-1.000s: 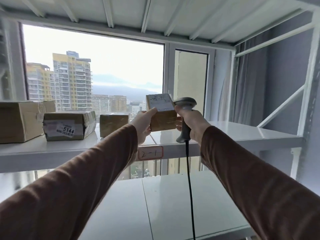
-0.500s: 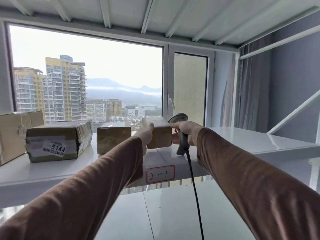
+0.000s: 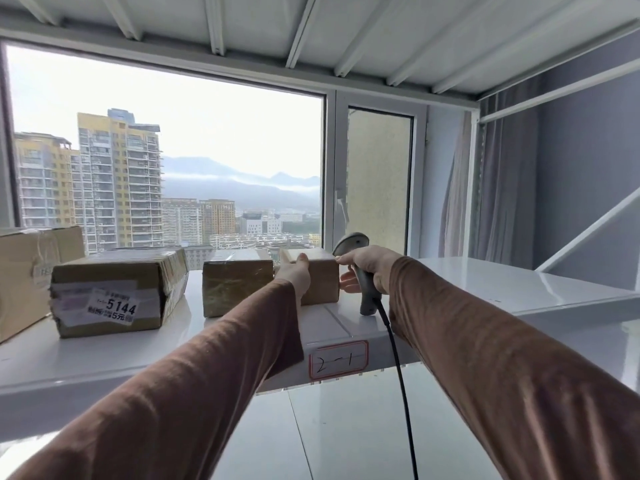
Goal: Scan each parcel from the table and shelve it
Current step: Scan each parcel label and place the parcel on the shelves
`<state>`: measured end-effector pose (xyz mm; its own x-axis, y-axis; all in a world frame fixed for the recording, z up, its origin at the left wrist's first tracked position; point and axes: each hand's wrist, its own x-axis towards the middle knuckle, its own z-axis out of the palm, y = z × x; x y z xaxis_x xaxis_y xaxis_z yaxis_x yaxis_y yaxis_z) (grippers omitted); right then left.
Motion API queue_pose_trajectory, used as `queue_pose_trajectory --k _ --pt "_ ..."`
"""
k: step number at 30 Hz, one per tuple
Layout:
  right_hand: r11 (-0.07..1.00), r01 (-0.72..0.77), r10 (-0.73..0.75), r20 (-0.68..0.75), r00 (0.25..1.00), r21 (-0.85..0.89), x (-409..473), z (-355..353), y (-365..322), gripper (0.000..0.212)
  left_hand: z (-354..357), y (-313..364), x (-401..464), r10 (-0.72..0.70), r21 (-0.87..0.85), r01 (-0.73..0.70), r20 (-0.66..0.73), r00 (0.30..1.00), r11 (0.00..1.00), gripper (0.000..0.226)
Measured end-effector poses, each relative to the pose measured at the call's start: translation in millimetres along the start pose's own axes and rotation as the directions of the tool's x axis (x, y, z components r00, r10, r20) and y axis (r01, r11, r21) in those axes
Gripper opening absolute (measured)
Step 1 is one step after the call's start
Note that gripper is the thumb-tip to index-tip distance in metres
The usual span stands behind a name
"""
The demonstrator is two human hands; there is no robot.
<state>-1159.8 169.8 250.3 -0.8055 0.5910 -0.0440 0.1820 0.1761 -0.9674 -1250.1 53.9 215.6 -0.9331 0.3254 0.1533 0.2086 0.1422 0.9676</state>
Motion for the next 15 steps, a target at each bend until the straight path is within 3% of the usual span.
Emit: queue_pose_trajectory --k 7,10,15 --pt "0.996 0.073 -0.068 -0.09 0.994 0.05 -8.2 -3.8 3.0 0.04 0.7 0.9 -4.9 -0.016 -0.021 0.016 -0.003 1.0 1.0 0.083" --pt "0.987 0.107 -0.088 -0.151 0.985 0.124 -16.5 -11.9 6.5 0.037 -1.6 5.8 -15.5 0.165 0.051 -0.165 -0.011 0.986 0.985 0.081" --pt "0.936 0.254 -0.176 -0.301 0.937 0.244 -42.9 -32.0 19.3 0.019 5.8 21.4 -45.8 0.492 0.034 -0.492 0.013 0.871 0.87 0.073"
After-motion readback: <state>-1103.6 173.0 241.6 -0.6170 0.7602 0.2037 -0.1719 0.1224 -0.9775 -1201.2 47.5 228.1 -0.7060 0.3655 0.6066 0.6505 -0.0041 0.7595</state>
